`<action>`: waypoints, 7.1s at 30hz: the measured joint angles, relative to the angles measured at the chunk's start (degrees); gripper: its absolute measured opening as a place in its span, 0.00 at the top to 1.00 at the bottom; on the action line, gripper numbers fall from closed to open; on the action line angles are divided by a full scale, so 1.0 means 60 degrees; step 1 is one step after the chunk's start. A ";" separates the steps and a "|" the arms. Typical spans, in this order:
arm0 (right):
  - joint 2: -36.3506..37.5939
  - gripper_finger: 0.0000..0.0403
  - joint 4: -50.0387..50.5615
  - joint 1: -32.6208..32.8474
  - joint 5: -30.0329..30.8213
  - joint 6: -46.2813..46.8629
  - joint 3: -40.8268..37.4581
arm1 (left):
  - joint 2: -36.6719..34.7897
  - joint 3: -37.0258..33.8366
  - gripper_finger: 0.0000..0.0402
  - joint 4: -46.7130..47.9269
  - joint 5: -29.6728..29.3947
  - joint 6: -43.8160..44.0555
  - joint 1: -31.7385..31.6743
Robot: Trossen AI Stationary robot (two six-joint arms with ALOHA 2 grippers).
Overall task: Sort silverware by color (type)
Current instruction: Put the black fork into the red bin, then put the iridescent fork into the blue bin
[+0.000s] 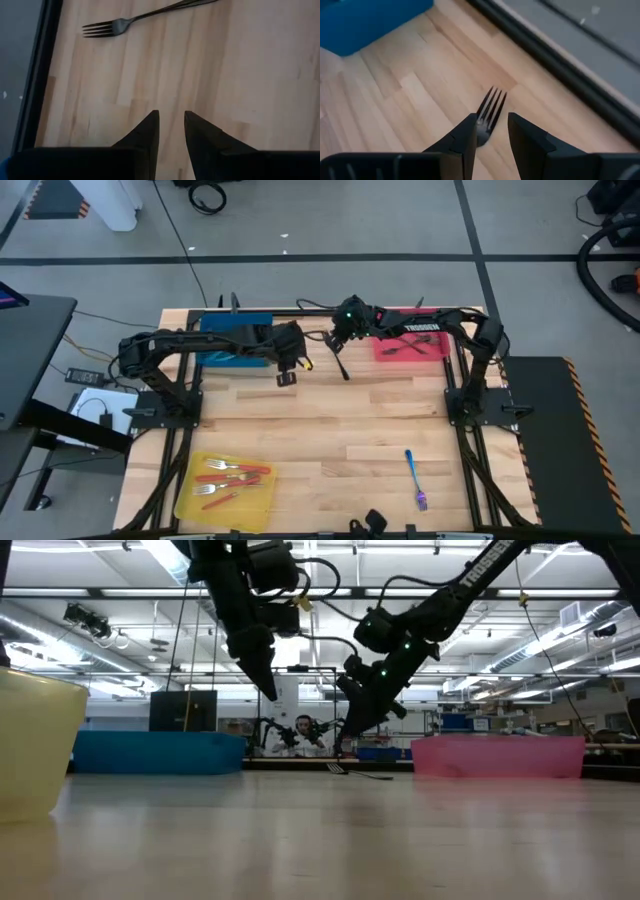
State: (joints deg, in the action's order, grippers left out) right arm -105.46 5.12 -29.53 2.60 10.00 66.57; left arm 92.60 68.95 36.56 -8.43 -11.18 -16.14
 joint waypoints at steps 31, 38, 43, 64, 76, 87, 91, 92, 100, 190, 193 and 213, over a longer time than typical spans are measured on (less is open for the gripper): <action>-0.1699 0.71 0.2969 0.0648 -0.0147 0.1113 0.1386 | 0.0000 -0.0001 0.77 -0.0001 0.0015 0.0001 -0.0335; -0.2057 0.71 0.2993 0.0758 0.0253 0.1072 0.1445 | 0.0000 -0.0007 0.77 -0.0114 0.0012 0.0100 -0.0335; -0.2078 0.81 0.3185 0.0811 0.0546 0.0804 0.1449 | 0.0000 -0.0007 0.77 -0.0191 0.0015 0.0153 -0.0335; 0.1587 0.98 0.4597 0.0865 0.0446 -0.1137 0.1357 | 0.0000 -0.0007 0.77 -0.0219 0.0007 0.0175 -0.0335; 0.4372 0.98 0.7857 -0.0634 0.2127 -0.1954 0.0943 | 0.0000 -0.0007 0.77 -0.0465 0.0015 0.0204 -0.0335; 0.4471 0.97 0.6160 -0.2432 0.1420 -0.3351 -0.1651 | 0.0000 -0.0007 0.77 -0.0532 0.0015 0.0182 -0.0335; 0.4470 0.95 0.5585 -0.2669 0.0866 -0.3625 -0.2186 | 0.0000 -0.0007 0.77 -0.0851 0.0015 0.0243 -0.0335; 0.4468 0.94 0.5569 -0.2675 0.0884 -0.3628 -0.2277 | 0.0000 -0.0006 0.77 -0.0926 0.0015 0.0277 -0.0335; 0.4471 0.85 0.5361 -0.2631 0.1495 -0.3879 -0.2796 | 0.0000 -0.0004 0.77 -0.1347 0.0015 0.0252 -0.0335; 0.2666 0.78 0.4328 1.3273 -0.0461 1.8168 -0.3363 | 0.0379 0.0004 0.60 -0.4892 0.1348 0.0073 0.2572; 0.2445 0.78 0.4358 1.3326 -0.0730 1.8345 -0.3363 | 0.0379 0.0004 0.60 -0.4885 0.1351 0.0087 0.2656; 0.1765 0.96 0.4645 1.3084 -0.1154 1.7188 -0.3310 | 0.0379 0.0000 0.60 -0.4521 0.1341 0.0547 0.2794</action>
State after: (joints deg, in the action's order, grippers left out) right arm -94.87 32.99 48.97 -4.32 113.13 46.71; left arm 94.87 68.95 9.43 -0.38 -7.90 0.62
